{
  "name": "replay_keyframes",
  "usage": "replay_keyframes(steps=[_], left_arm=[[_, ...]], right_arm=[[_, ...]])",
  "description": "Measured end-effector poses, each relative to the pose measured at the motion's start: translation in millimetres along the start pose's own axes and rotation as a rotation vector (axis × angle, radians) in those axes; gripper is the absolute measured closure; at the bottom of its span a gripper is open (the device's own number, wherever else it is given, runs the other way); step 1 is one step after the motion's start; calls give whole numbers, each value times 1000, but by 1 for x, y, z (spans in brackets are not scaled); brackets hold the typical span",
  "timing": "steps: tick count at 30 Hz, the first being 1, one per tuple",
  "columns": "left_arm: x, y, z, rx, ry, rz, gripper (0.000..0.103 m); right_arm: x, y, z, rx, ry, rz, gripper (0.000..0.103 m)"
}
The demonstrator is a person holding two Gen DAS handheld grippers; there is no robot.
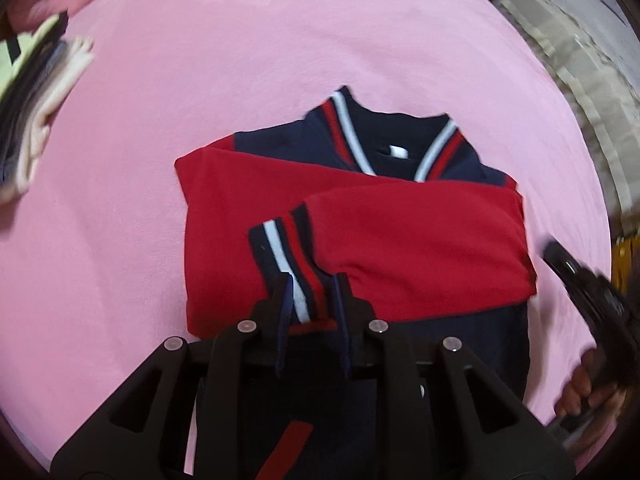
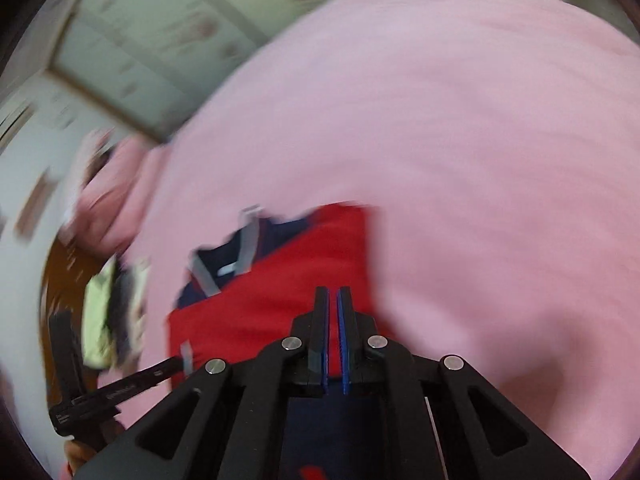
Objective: Fold large clothes
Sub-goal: 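Smooth the folded sleeves on the jacket with both grippers, then move both grippers to the striped hem of the jacket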
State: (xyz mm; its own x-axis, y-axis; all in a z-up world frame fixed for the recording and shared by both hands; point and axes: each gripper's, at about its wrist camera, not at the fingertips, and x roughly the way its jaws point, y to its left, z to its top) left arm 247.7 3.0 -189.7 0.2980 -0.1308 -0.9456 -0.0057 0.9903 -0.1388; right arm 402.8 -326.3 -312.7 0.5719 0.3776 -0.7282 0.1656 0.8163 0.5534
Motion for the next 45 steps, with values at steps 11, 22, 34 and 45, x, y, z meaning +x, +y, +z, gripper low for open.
replay_keyframes(steps=[11, 22, 34, 45], left_arm=[[-28, 11, -20, -20, 9, 77, 81], [-45, 20, -65, 6, 91, 48, 44], [-54, 22, -119, 67, 171, 3, 39], [-84, 33, -163, -18, 176, 46, 34]], right_arm=[[46, 53, -2, -105, 37, -377, 86], [-46, 62, -105, 22, 93, -337, 44], [-91, 128, -204, -125, 115, -285, 16], [-102, 160, -235, -308, 218, -213, 13]])
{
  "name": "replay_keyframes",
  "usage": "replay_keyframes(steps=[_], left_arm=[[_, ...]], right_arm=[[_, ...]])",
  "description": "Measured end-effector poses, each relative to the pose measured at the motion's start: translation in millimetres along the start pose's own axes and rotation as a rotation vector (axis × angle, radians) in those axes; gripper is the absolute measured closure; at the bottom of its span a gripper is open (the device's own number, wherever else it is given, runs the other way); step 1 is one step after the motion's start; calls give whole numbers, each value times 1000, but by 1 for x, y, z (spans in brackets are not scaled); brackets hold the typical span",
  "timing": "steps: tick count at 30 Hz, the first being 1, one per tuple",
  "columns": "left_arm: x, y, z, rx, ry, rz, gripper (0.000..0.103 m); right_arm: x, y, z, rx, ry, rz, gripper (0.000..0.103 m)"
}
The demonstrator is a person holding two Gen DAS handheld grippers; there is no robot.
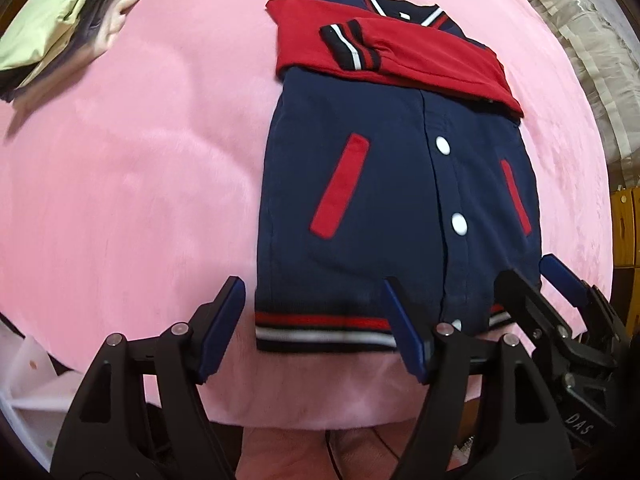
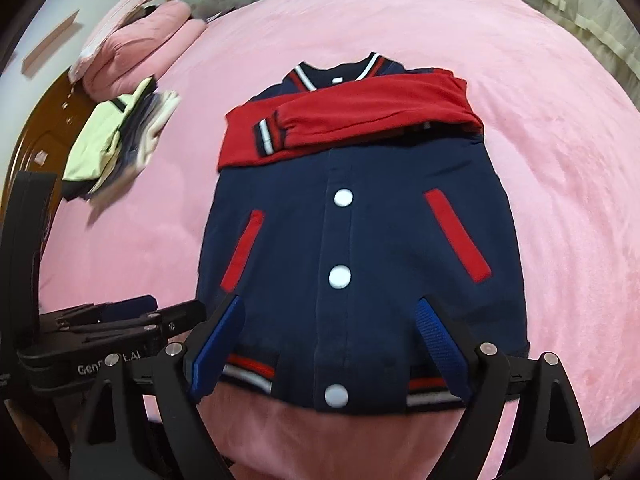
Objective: Fold large clothes
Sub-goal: 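Move both grippers to the striped hem of the jacket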
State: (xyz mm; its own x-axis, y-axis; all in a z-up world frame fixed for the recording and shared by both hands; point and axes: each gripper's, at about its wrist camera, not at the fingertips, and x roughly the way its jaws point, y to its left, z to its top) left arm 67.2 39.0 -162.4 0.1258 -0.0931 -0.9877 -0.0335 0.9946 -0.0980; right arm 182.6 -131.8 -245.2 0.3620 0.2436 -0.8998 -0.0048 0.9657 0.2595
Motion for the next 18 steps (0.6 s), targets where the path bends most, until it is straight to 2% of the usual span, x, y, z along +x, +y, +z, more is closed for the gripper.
replay_keyframes(steps=[2, 6, 10, 12, 13, 15, 17, 18], left_arm=[[-3, 0, -12, 6, 5, 2, 33], [3, 3, -37, -9, 62, -58, 31], [12, 15, -55, -13, 56, -82, 31], [20, 27, -58, -30, 47, -118, 31], [25, 36, -60, -38, 39, -165, 31], [35, 53, -59, -64, 43, -227, 31], [46, 70, -56, -103, 58, -293, 31], [50, 76, -55, -117, 62, -319, 31]], right_arm=[[-5, -1, -7, -15, 20, 17, 11], [-4, -12, -20, -42, 63, 42, 11], [-6, -42, -43, 5, 95, 75, 11], [-3, -63, -52, 48, 114, 111, 11], [-1, -74, -57, 68, 120, 118, 11], [3, -97, -64, 115, 124, 97, 16], [7, -122, -68, 170, 129, 86, 33], [9, -133, -71, 198, 130, 94, 37]])
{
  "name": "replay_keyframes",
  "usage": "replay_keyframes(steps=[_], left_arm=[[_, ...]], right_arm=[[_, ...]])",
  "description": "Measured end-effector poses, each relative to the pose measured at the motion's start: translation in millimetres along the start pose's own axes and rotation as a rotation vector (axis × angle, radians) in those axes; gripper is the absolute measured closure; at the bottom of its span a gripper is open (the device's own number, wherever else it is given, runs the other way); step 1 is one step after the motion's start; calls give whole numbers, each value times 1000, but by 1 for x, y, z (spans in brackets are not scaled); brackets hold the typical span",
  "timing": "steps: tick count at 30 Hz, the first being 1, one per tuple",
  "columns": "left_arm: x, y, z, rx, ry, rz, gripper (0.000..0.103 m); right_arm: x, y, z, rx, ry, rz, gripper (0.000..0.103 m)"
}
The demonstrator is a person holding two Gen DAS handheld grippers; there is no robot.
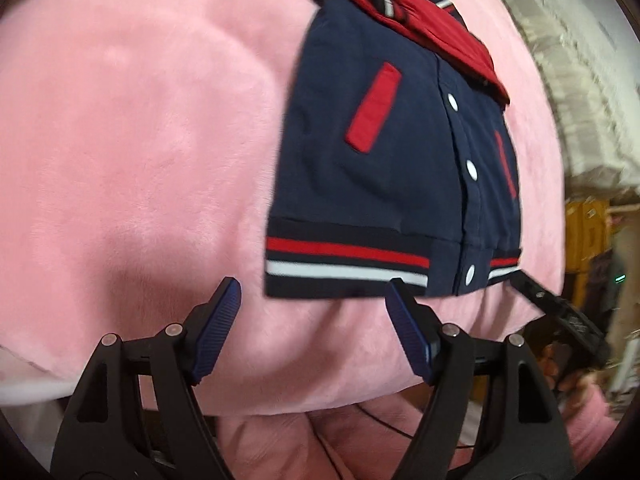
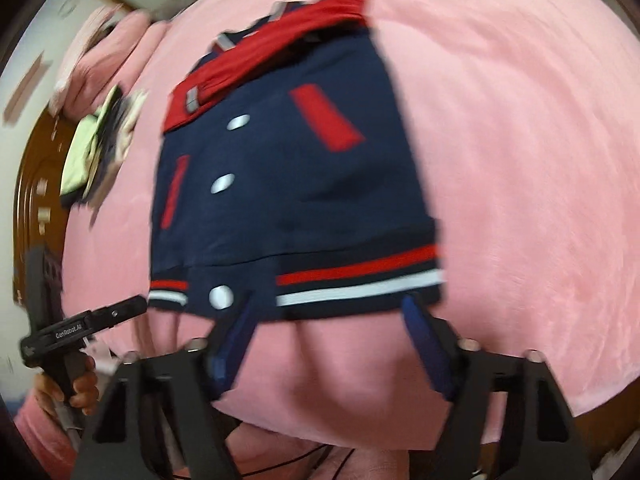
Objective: Fold large clothes
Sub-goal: 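Move both grippers to the striped hem of the jacket, then grasp the hem with both grippers and lift it toward the collar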
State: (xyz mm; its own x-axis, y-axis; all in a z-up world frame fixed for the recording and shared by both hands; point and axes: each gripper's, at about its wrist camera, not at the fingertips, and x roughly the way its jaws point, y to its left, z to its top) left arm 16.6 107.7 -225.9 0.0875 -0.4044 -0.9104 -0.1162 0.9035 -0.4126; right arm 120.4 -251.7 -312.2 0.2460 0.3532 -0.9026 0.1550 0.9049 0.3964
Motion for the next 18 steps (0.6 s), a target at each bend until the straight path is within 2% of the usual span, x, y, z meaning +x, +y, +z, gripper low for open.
replay_keyframes(steps=[2, 3, 5, 8, 13, 15, 18], left_arm=[[2, 12, 8, -22, -6, -41, 31], [3, 16, 11, -26, -5, -59, 31], [5, 18, 18, -18, 7, -72, 31], [12, 14, 27, 16, 37, -58, 31], [23, 7, 28, 51, 69, -9, 31], [26, 5, 29, 61, 75, 6, 31], [31, 4, 29, 62, 73, 6, 31]], right_arm=[[1, -25, 1, 60, 10, 43, 47], [3, -35, 1, 77, 23, 73, 49], [5, -43, 2, 58, 39, 83, 54], [1, -48, 2, -5, 29, 53, 55], [-15, -58, 0, 2, 1, 16, 55], [-25, -67, -2, 47, -23, -44, 55], [-35, -86, -2, 144, -50, 5, 55]])
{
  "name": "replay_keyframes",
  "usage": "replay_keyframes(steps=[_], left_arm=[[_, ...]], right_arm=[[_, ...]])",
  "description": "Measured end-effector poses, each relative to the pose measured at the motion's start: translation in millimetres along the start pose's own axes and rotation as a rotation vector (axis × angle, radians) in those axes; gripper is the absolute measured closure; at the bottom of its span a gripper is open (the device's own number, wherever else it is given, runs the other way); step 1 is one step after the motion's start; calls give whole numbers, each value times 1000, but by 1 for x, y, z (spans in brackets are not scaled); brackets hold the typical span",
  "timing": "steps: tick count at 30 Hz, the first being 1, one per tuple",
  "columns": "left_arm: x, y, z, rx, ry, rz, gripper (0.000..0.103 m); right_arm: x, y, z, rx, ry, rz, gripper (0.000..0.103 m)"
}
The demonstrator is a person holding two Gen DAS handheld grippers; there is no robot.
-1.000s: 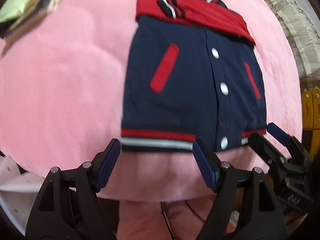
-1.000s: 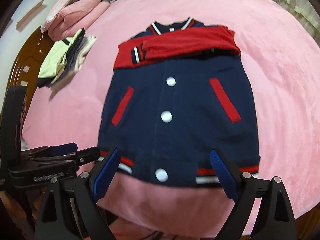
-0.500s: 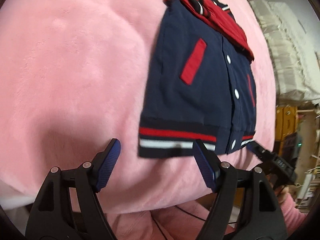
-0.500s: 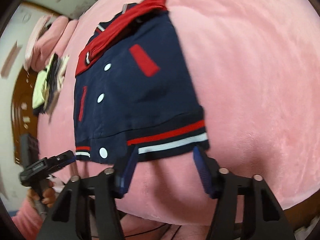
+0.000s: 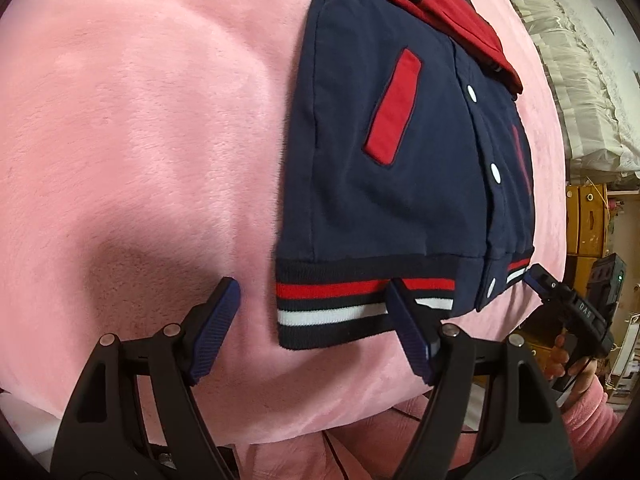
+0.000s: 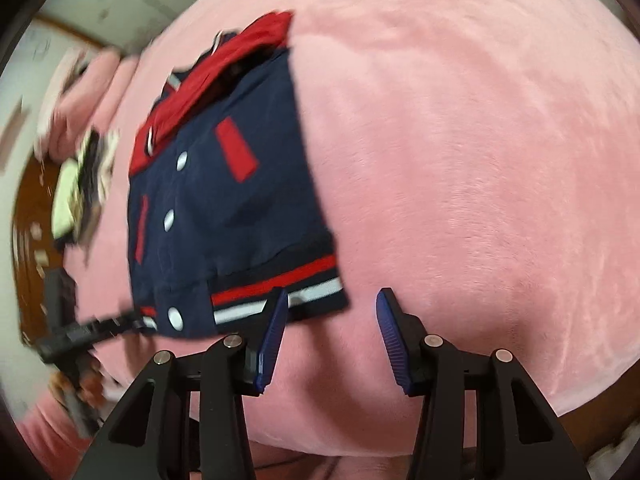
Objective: Fold large clothes
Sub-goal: 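Grasp the hem with both grippers and lift it toward the collar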
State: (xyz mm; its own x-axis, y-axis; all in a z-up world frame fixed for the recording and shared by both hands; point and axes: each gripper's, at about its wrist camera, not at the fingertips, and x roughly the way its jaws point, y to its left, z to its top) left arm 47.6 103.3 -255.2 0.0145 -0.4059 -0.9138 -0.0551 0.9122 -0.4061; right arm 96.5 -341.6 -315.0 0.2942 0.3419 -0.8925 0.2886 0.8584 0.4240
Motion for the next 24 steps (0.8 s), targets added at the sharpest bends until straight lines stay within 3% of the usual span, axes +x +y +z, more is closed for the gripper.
replay_keyframes(steps=[6, 10, 11, 14, 18, 21, 24], left_arm=[[5, -11, -1, 28, -28, -8, 32], [-1, -20, -7, 24, -76, -4, 57], [-3, -19, -9, 12, -92, -3, 67], [-11, -13, -16, -70, -142, -49, 83], [-29, -20, -17, -108, -196, -155, 87], [-46, -33, -5, -92, -214, -173, 88], [-67, -45, 15, -116, -249, -226, 94]], right_arm=[[17, -16, 16, 96, 82, 141, 64], [23, -14, 20, 165, 103, 203, 88], [25, -12, 20, 183, 107, 228, 89], [21, -3, 19, 208, 86, 279, 90], [7, 7, 21, 271, 53, 364, 91], [-7, 16, 28, 331, 6, 475, 91], [-23, 35, 45, 352, -41, 528, 91]])
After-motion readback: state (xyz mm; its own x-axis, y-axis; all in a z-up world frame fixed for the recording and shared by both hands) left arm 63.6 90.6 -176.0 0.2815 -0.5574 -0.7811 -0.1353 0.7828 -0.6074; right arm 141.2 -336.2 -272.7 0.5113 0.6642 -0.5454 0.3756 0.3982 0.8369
